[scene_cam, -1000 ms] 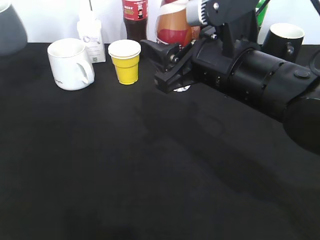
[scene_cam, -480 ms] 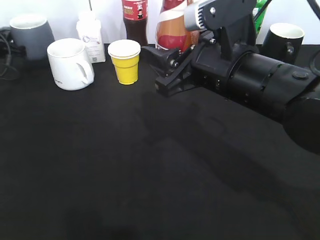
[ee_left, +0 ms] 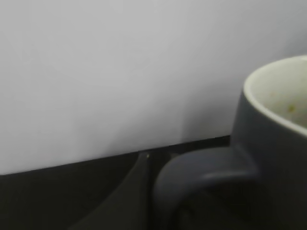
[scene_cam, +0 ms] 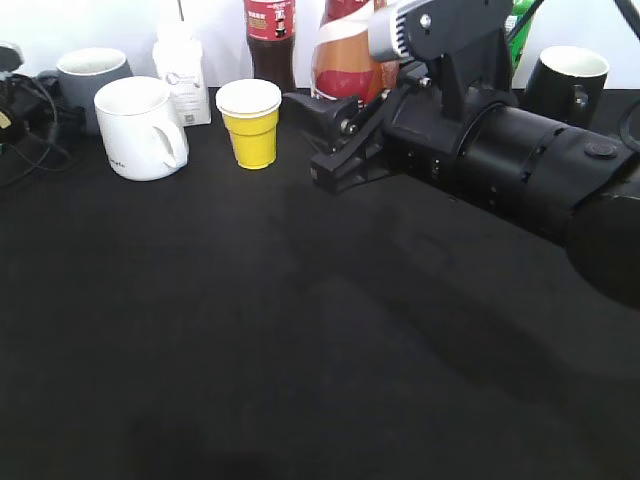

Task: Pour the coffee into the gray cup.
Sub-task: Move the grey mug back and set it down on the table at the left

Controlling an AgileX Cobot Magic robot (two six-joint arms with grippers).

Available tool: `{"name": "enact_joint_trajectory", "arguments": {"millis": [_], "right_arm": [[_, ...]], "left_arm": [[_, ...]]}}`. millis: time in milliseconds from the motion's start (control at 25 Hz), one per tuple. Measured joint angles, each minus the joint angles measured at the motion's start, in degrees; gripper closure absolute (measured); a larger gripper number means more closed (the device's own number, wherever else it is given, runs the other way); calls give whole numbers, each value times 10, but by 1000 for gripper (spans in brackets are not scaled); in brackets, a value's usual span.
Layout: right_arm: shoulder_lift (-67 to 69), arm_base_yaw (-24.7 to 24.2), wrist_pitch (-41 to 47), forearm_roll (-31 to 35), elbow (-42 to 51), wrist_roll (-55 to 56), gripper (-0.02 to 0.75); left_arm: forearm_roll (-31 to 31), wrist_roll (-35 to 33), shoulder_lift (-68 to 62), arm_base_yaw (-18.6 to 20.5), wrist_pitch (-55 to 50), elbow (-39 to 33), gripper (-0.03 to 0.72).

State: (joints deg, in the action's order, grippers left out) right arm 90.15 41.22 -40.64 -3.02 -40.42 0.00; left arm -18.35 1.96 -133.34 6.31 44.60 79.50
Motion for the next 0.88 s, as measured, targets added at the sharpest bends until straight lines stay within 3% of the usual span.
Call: {"name": "enact_joint_trajectory", "arguments": {"millis": [160,360,440,680,880], "right_arm": [[0,0,1,0,0,0,210],[0,0,1,0,0,0,210],[0,0,1,0,0,0,210],[0,0,1,0,0,0,210],[4,0,1,0,0,0,210]], "left_arm": [[-12,-11,0,1,4,3,634],[-9,-10,0,1,-5,3,442],[-9,-6,1,1,-8,4,399],[-2,-4,12,1,-38,1,391],[10,-3,23,1,34,-56,390]]}}
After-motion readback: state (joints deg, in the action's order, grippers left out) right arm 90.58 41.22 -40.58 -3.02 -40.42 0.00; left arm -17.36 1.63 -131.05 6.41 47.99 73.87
